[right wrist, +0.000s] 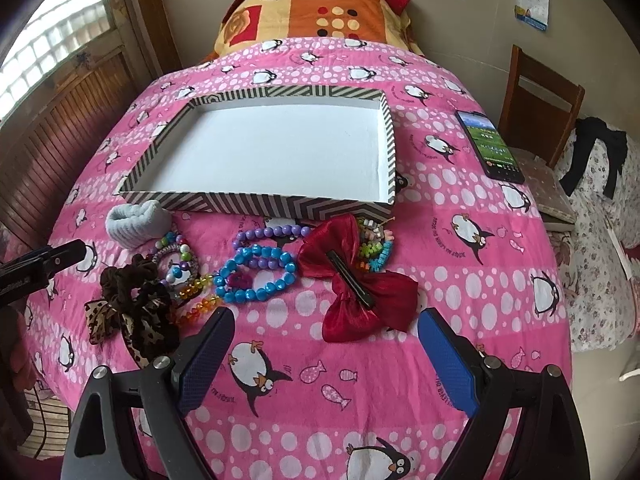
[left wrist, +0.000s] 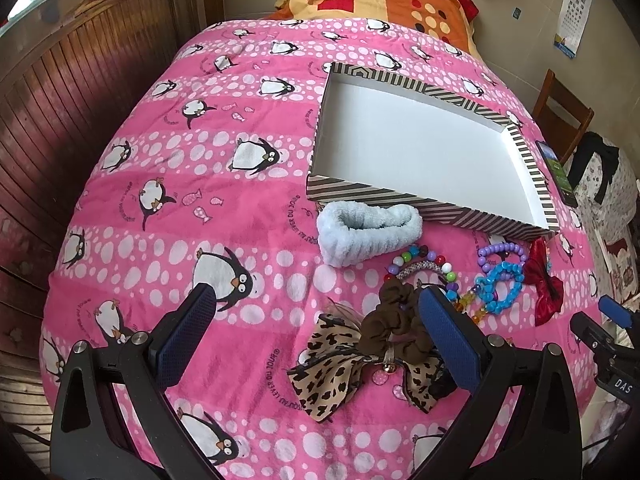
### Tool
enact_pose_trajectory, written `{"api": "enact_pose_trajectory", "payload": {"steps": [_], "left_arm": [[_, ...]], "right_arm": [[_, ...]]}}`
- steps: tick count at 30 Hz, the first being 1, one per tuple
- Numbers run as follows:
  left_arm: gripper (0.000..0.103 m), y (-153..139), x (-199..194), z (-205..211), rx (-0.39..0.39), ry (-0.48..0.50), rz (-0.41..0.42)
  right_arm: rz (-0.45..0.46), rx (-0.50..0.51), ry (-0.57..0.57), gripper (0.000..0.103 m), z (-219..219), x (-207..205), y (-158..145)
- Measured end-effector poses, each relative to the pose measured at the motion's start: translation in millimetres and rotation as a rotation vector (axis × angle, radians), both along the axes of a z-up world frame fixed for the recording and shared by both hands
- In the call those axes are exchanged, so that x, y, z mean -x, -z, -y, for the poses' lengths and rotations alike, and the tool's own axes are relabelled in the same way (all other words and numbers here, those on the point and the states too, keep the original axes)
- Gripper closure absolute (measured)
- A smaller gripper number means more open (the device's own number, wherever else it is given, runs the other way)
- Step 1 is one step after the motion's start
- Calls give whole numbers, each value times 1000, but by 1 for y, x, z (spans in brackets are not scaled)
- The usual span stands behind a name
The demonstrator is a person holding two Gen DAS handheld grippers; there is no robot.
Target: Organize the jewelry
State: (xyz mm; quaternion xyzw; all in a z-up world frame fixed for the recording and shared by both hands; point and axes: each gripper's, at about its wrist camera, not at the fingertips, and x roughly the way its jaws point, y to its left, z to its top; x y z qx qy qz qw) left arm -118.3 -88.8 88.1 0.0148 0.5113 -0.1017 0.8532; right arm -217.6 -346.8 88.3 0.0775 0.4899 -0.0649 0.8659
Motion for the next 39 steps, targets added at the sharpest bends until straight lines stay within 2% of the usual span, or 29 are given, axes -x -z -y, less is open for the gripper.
{"api": "enact_pose_trajectory", "payload": {"steps": [16, 28, 31, 34, 36, 39], "left_arm": [[1, 9, -5, 11, 18, 11, -56], [1, 18, -21, 6, 61, 14, -103], [1, 19, -28, -1, 104, 26, -111], [1, 21, -38, -7, 162, 44, -129], [1, 23, -46, -6, 159, 70, -149], [1, 26, -55, -1, 149, 116, -144]], "right_arm": [[-14, -3, 3, 11, 9, 0, 7], [-42, -7, -5, 11, 12, -11, 15], [-38, -9, -14, 12, 15, -14, 17], [-41, -17, -21, 23, 21, -18, 22], [-48, -52, -33, 36, 26, -20, 25], [-52, -52, -40, 39, 29, -22, 29]]}}
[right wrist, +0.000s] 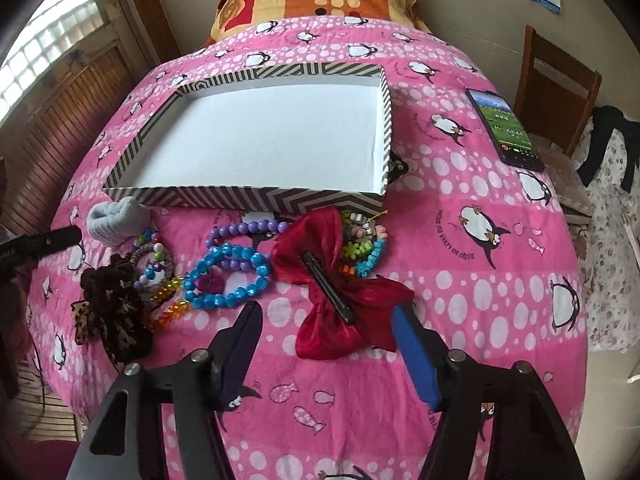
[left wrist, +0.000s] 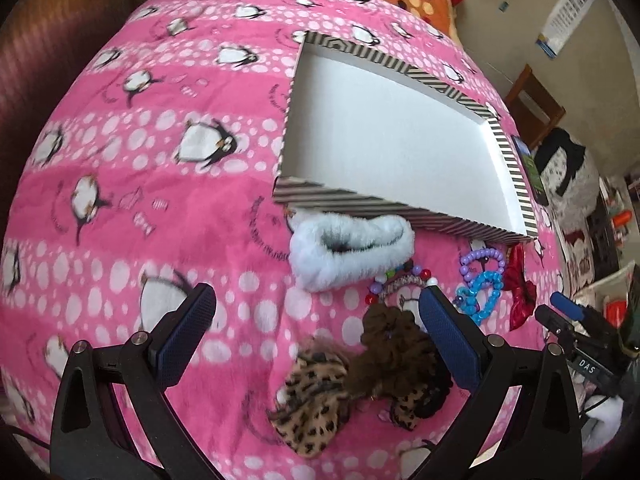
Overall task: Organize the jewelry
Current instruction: 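Place light-blue headband in tray with left tool while right tool places red bow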
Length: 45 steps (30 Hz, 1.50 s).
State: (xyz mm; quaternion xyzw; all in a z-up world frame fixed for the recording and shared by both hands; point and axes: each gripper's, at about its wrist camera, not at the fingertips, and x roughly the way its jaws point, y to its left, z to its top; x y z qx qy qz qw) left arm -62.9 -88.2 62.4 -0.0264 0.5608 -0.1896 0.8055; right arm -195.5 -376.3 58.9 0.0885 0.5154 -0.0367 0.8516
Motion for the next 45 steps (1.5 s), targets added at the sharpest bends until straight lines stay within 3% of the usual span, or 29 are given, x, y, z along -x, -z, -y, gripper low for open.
{"api": "enact_pose_trajectory", "payload": {"steps": [6, 11, 13, 14, 15, 17, 18, 20, 23, 32, 37, 42, 45], "left_arm": [[1, 7, -8, 15, -3, 55, 10], [1, 16, -17, 26, 7, 30, 10], [8, 20, -21, 31, 23, 24, 4], [16, 22, -23, 33, 20, 34, 0], [34, 25, -25, 37, 6, 48, -10], [43, 29, -25, 41, 0, 70, -22], [55, 27, -24, 41, 7, 70, -9], [71, 23, -21, 41, 19, 84, 2], [83, 19, -20, 41, 27, 103, 0], [85, -31, -9, 35, 109, 183, 50], [85, -54, -30, 41, 111, 171, 104], [85, -45, -66, 55, 72, 100, 110], [85, -24, -88, 61, 25, 48, 71]], "right_arm": [[-28, 33, -86, 58, -7, -15, 8], [-62, 70, -206, 70, -11, -32, 22], [-86, 74, -228, 75, -11, -37, 32], [-91, 84, -230, 78, -11, -39, 35], [-93, 78, -228, 81, -9, -40, 38], [-87, 45, -223, 84, -6, -40, 42], [-82, 38, -226, 86, -6, -39, 42], [-71, 26, -233, 88, -6, -36, 41], [-63, -14, -229, 90, -3, -30, 36], [44, -114, -215, 90, -11, -25, -14], [94, -187, -189, 90, -17, -48, -36], [102, -196, -157, 90, -26, -100, -39], [89, -196, -158, 90, -35, -139, -35]]}}
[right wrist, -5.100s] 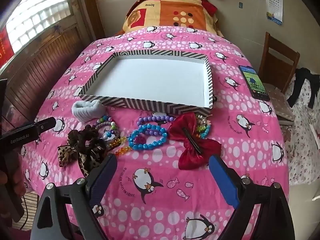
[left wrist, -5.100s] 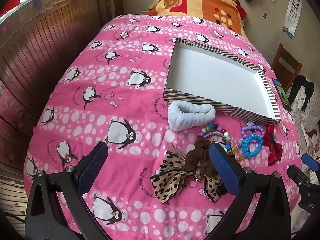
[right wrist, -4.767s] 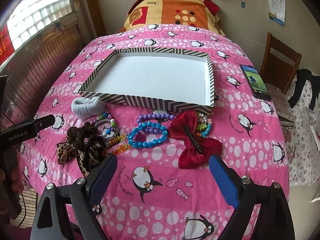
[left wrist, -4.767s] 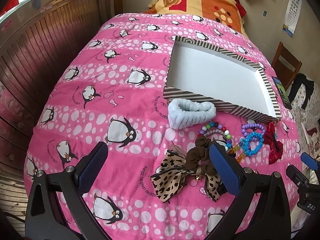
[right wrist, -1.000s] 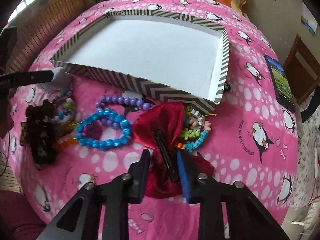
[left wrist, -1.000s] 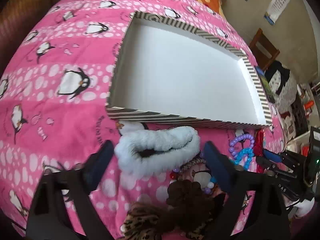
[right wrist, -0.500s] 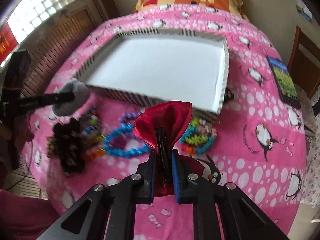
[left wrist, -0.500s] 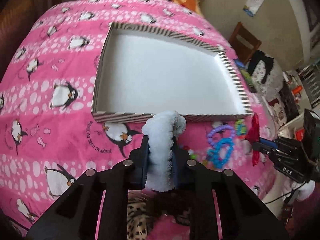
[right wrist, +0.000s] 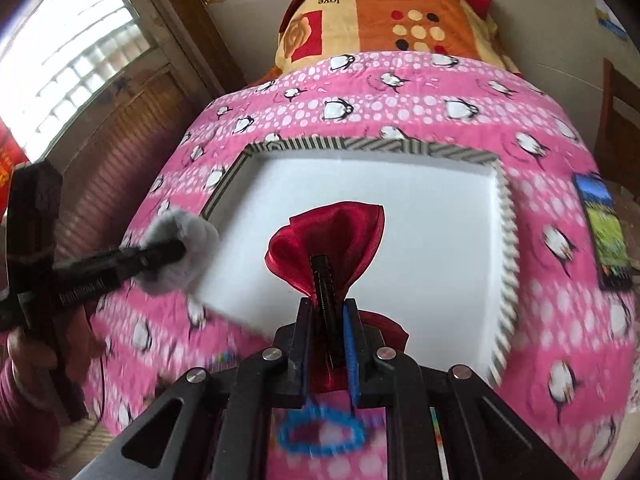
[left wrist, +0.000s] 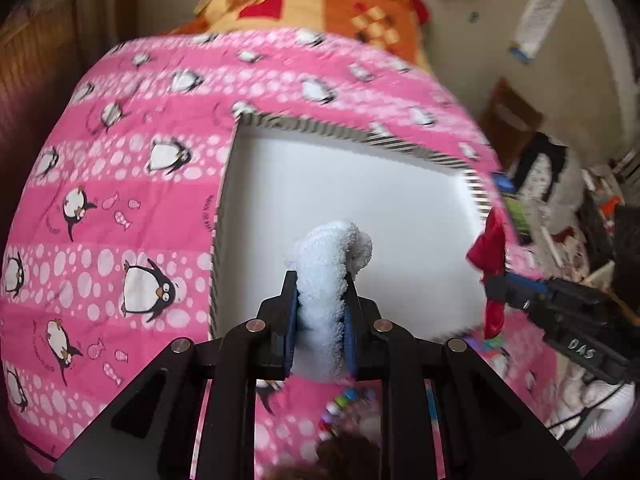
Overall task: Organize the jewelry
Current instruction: 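Place light-blue headband in tray with left tool while right tool places red bow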
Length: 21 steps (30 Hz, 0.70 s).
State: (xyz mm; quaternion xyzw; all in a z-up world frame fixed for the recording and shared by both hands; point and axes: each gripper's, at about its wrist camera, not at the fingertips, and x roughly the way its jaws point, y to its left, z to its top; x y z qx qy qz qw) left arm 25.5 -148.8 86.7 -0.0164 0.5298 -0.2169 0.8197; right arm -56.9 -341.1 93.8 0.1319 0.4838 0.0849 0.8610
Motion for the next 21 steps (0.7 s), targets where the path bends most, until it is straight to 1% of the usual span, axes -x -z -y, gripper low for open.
{"api": "enact_pose_trajectory", "payload": {"steps": [2, 3, 5, 7, 9, 13, 17, 18, 19, 20, 21], "left_arm": [[85, 14, -10, -2, -10, -31, -38], [85, 19, -16, -2, -17, -47, -44], [85, 29, -22, -1, -43, -73, -61], [85, 35, -26, -1, -39, -84, -80], [84, 37, -25, 0, -45, -88, -71], [83, 36, -24, 2, -71, -85, -42], [70, 38, -28, 4, -85, -77, -21], [65, 39, -28, 4, -87, -75, -19], [63, 40, -29, 3, -86, -75, -20], [58, 41, -29, 3, -84, -77, -23], [51, 42, -30, 2, -83, -80, -28]], "right_arm": [[-14, -6, 1, 90, -5, -27, 6], [-22, -14, -2, 90, -7, -39, 10], [-54, -54, -7, 90, -13, -71, 22], [-78, -66, -14, 90, -21, -99, 33], [-95, -61, -24, 90, -32, -126, 44], [-118, -80, -21, 90, -43, -163, 62], [-120, -107, -14, 90, -50, -187, 72], [-120, -119, -11, 89, -50, -189, 73], [-117, -140, -10, 89, -49, -192, 74], [-116, -161, -9, 89, -47, -193, 75], [-112, -180, -10, 85, -44, -192, 74]]}}
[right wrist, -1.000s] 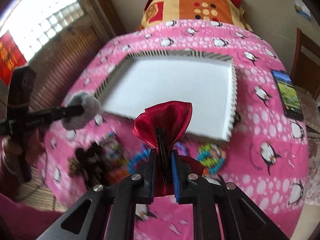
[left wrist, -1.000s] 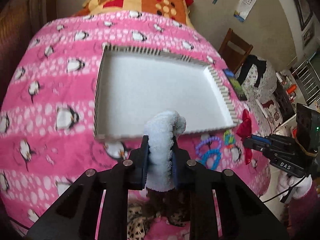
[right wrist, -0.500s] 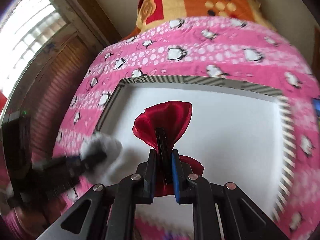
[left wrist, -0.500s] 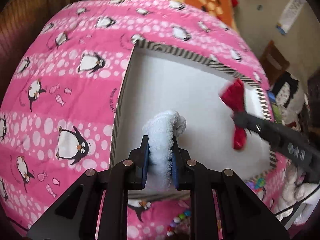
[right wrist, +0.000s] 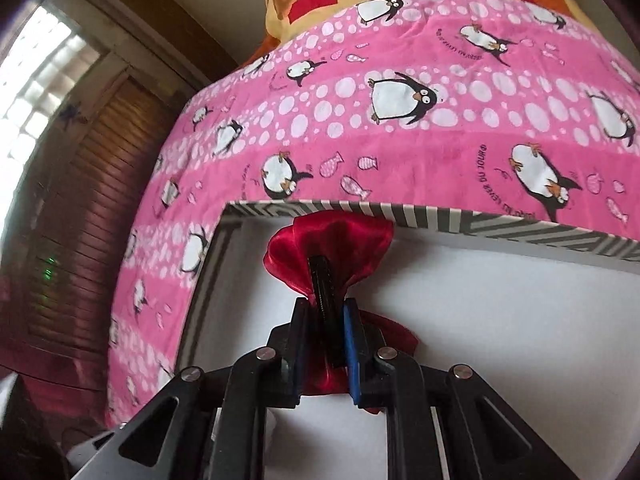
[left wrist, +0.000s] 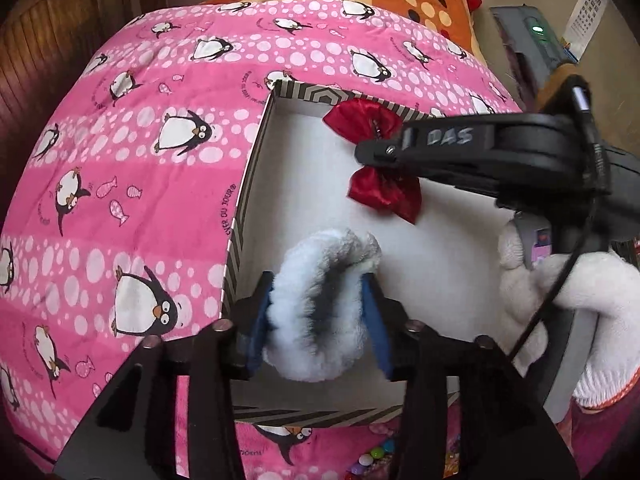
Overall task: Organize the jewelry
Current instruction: 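Place light-blue headband in tray with left tool while right tool places red bow, then move both tools back toward the remaining jewelry beside the tray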
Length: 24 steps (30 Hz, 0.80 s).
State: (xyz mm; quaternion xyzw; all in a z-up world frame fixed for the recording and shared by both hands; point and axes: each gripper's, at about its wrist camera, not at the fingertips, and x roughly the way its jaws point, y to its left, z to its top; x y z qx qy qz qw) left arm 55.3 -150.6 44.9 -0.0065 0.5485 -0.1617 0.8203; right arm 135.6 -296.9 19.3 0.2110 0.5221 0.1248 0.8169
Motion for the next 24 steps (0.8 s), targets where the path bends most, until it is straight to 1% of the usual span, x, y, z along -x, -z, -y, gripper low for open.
{"api": "enact_pose_trajectory", "payload": {"steps": [1, 2, 3, 5, 8, 10, 13, 18, 21, 24], "left_arm": [[49, 0, 0, -1, 9, 0, -6], [44, 1, -1, -2, 29, 8, -19], [38, 2, 0, -1, 45, 18, -28], [33, 2, 1, 2, 53, 32, -37], [32, 0, 7, 6, 24, 40, -27], [32, -3, 12, 6, 13, 43, -18], [32, -9, 20, 3, -7, 30, 7], [32, -23, 36, -5, -34, 23, 51], [32, -30, 48, -10, -56, 22, 78], [32, -35, 59, -16, -55, 18, 88]], "right_arm": [[4, -9, 3, 82, 2, 1, -1], [10, -7, 12, 78, 5, 3, -4], [16, -4, 15, 78, 8, 6, -8], [32, -14, 16, 76, 15, 15, -16], [23, -12, 34, 73, 28, 34, -25], [10, 11, 42, 71, 36, 50, -30], [6, 53, 48, 71, 46, 78, -38], [16, 65, 73, 70, 60, 126, -56], [27, 69, 79, 68, 63, 154, -62], [32, 103, 74, 68, 59, 179, -63]]}}
